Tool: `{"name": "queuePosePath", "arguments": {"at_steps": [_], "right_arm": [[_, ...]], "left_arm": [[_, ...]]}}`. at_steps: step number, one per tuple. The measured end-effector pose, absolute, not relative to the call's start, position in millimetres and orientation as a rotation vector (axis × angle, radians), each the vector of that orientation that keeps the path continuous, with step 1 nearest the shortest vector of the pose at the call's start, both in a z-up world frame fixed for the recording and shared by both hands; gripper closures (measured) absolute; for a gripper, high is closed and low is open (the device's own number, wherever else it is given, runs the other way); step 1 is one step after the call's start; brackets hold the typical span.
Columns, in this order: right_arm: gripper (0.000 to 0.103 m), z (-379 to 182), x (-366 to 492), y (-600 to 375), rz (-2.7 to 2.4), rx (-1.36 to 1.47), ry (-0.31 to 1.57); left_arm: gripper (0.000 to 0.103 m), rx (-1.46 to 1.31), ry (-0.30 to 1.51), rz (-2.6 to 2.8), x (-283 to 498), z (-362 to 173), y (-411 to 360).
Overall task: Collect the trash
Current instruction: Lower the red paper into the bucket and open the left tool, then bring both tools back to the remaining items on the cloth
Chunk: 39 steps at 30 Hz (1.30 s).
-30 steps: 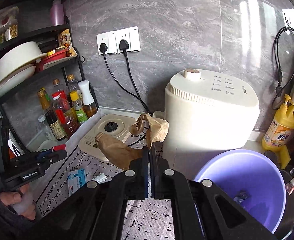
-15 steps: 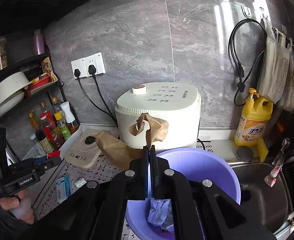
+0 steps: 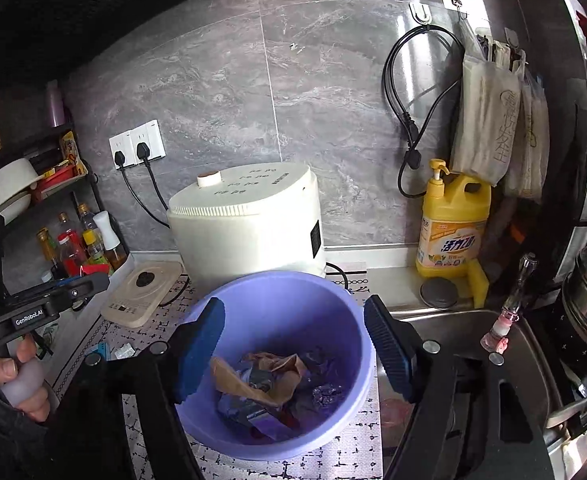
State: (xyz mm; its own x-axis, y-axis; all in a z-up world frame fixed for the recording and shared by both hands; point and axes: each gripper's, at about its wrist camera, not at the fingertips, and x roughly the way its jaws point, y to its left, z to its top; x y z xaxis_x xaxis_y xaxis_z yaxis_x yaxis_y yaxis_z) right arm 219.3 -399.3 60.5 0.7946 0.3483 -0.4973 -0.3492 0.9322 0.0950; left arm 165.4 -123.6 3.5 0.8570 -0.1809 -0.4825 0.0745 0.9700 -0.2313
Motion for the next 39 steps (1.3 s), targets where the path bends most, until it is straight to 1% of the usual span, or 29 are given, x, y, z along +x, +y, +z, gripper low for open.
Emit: {"name": "queuePosePath", "arguments": {"at_steps": [8,17,20,21,22,23,24,25,26,27,31,36,39], "right_arm": [[0.032,52,232,-468,0.293,0.086,0.549],[0.032,58,245,-491,0.329,0.065,0.513],[0.032,54,249,-499,0.343,0.061,0.519],[0.032,53,251,-502,0.348,0.064,0.524],[0.032,51,253,-504,0.353,0.066,0.528],[0.032,50,254,-506,0.357,0.067,0.531],[0.032,49,256,-508,0.364,0.067,0.533],[0.032,49,258,-509,0.37,0.067,0.535],[0.032,48,259,-509,0.378,0.067,0.537],[0.032,47,261,-510,0.387,0.068,0.54],[0.032,41,269,-503,0.432,0.071,0.561],[0.032,36,272,-483,0.503,0.075,0.589],[0.03,35,271,-467,0.535,0.069,0.602]], "left_arm": [[0.074,-0.187,0.527,-0.174,188,4,-164],[0.074,-0.193,0.522,-0.184,209,1,-204],[0.072,-0.184,0.529,-0.171,217,-3,-216],[0.069,-0.186,0.528,-0.164,218,-3,-218],[0.065,-0.193,0.523,-0.164,219,-2,-220],[0.047,-0.204,0.523,-0.171,219,-2,-220],[0.032,-0.215,0.514,-0.181,218,0,-221],[0.026,-0.22,0.5,-0.185,215,2,-223],[0.017,-0.218,0.489,-0.181,212,3,-224],[0.015,-0.211,0.485,-0.169,211,4,-225],[0.015,-0.21,0.513,-0.095,203,0,-218],[0.012,-0.231,0.558,-0.001,186,-9,-194],[0.011,-0.243,0.575,0.043,175,-14,-177]]}}
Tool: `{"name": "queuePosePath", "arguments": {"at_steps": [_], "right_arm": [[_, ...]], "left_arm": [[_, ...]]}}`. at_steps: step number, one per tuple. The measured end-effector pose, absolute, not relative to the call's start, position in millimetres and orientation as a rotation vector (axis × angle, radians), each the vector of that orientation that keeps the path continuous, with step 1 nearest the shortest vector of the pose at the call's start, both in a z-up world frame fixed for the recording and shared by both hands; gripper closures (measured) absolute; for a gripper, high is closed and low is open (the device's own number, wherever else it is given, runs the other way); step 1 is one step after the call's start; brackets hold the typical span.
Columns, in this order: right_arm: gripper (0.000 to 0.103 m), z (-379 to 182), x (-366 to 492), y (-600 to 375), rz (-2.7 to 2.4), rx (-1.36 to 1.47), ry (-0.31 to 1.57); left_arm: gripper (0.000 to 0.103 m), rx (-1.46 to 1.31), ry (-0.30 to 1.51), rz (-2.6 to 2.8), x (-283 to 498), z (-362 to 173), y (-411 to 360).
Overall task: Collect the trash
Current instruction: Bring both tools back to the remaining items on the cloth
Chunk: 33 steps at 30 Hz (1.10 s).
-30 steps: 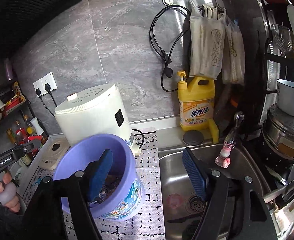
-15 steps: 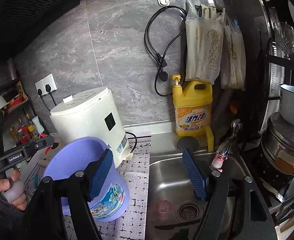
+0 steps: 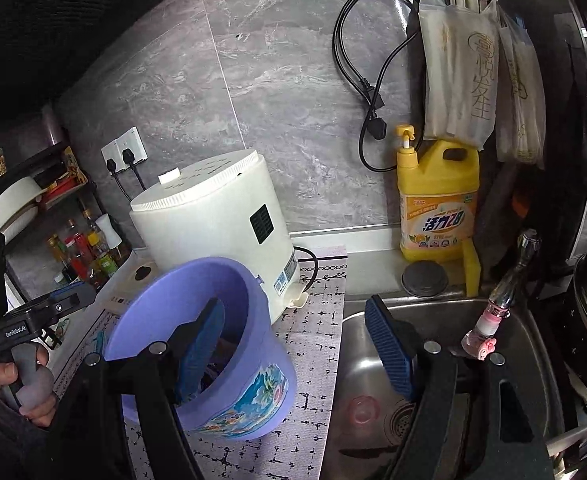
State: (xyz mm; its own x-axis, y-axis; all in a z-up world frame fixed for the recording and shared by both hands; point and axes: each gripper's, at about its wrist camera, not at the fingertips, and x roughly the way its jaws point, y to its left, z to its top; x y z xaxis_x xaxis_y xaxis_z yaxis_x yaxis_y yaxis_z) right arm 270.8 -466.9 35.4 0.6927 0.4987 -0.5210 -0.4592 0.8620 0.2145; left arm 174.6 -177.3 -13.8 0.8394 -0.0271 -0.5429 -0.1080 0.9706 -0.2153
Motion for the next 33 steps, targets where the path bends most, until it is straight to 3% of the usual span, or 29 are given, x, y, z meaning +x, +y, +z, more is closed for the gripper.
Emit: {"name": "queuePosePath", "arguments": {"at_steps": [12,33], "right_arm": [[0.008,42,253,-380,0.622,0.051,0.595],[0.008,31,207,-229,0.754,-0.088,0.644]], "left_arm": [[0.006,-0.268,0.621,0.167,126,-31,-99],[0.006,-0.369,0.731,0.326,76,-71,22]]}}
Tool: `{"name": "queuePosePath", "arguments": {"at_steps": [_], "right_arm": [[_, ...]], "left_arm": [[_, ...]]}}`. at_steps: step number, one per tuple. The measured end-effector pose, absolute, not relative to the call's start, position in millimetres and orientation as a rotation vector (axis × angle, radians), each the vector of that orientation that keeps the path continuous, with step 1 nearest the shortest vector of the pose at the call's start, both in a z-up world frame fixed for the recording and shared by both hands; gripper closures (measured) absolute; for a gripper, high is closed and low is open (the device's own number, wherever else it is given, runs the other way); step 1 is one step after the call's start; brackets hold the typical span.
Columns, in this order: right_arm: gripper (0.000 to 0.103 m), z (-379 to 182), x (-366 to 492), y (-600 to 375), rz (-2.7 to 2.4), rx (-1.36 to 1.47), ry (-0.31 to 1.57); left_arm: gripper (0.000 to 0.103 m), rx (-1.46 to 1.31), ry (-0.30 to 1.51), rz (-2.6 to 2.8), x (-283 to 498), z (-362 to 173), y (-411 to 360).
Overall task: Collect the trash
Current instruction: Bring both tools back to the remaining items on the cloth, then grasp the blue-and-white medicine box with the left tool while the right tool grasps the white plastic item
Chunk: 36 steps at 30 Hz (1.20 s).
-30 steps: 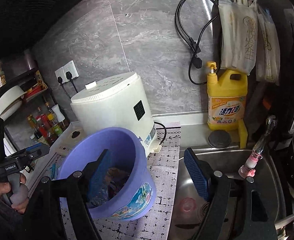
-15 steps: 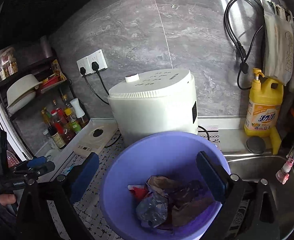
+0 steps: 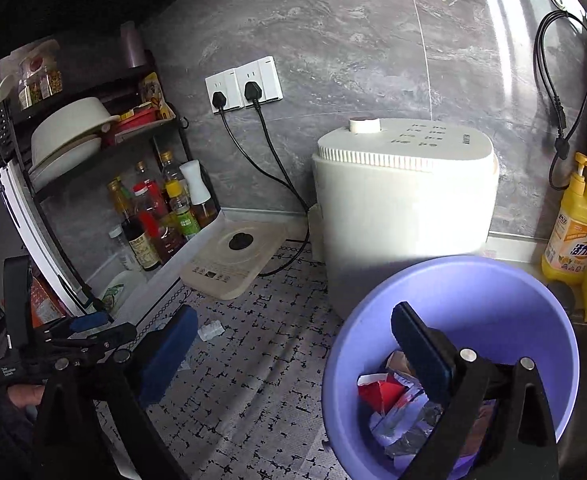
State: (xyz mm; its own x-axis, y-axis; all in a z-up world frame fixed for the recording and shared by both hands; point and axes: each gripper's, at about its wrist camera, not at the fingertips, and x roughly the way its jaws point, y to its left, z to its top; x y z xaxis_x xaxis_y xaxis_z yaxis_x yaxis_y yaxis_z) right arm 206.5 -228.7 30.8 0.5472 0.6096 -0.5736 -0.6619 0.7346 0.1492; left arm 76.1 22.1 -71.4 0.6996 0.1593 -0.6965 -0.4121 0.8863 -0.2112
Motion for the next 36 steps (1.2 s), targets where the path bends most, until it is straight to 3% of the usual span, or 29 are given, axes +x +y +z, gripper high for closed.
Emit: {"name": "queuePosePath", "arguments": {"at_steps": [15,25,36], "right_arm": [[0.008,2,198,-143,0.875,-0.221,0.7],[0.018,-25,223,-105,0.924,-0.289,0.771],[0.019,-49,244,-105,0.888,-0.281,0.842]], "left_arm": [[0.006,-0.504,0.801,0.452,77,-120,53],[0.006,-0.561,0.856,0.496,102,-152,62],[0.006,-0.552,0.994,0.558,129,-196,61]]}}
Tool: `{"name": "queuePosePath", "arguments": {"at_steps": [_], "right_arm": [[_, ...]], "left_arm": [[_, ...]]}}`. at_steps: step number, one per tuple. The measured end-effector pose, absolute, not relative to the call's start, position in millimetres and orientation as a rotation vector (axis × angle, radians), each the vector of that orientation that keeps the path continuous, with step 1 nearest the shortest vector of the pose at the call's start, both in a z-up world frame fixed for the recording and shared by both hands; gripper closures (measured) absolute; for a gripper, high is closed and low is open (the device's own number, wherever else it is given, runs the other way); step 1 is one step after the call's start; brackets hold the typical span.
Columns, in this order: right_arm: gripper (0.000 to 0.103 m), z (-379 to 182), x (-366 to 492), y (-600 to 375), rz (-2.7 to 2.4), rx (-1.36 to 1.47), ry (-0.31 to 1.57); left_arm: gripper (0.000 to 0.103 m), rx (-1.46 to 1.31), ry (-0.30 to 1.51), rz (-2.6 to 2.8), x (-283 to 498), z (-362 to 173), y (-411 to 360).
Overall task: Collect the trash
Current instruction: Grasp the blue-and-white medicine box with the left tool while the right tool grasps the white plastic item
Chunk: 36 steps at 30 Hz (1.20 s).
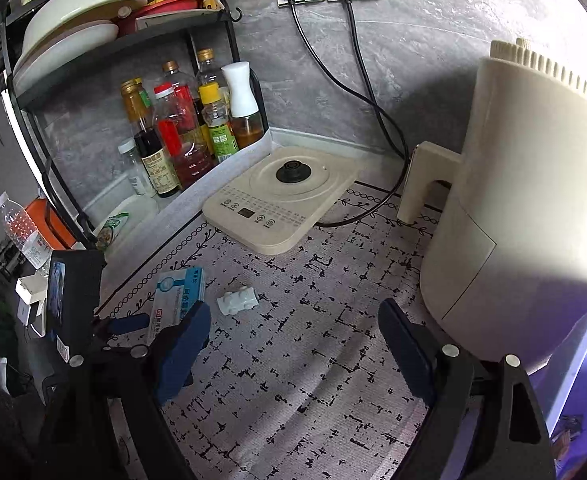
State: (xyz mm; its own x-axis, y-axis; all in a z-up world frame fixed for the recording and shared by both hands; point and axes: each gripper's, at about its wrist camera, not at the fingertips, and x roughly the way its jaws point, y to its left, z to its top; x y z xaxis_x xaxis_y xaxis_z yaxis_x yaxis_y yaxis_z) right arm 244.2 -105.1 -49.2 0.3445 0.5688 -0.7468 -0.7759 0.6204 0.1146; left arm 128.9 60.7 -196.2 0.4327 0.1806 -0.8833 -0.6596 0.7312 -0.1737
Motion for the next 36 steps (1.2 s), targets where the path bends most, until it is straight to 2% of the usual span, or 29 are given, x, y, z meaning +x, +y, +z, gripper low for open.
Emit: {"name": "queuePosePath", "arguments": {"at_steps": [5,7,11,23,29,36], "right_arm": [[0.018,-51,249,-101,0.892,-0.275,0.841],[0.017,-53,250,-98,0.897,-0.273,0.845],[0.017,-62,251,-90,0.907,-0.264,0.87],[0.018,-95,244,-58,0.974,-0.3,0.939],[0.021,-109,242,-37,0.983,-0.337,0.966],[0.03,-132,239,-4,1.005,-0.42,0.98]], "left_arm": [[0.006,-0.465,1.016,0.574,138,-199,52],[0.01,-0.461,1.015,0.579,136,-198,54],[0.032,-0.418,1.031,0.598,129,-195,56],[0.035,-0.53,0.865,0.603,71,-166,87],[0.035,-0.547,0.817,0.57,63,-162,98],[0.035,-0.566,0.802,0.548,65,-168,107]]}}
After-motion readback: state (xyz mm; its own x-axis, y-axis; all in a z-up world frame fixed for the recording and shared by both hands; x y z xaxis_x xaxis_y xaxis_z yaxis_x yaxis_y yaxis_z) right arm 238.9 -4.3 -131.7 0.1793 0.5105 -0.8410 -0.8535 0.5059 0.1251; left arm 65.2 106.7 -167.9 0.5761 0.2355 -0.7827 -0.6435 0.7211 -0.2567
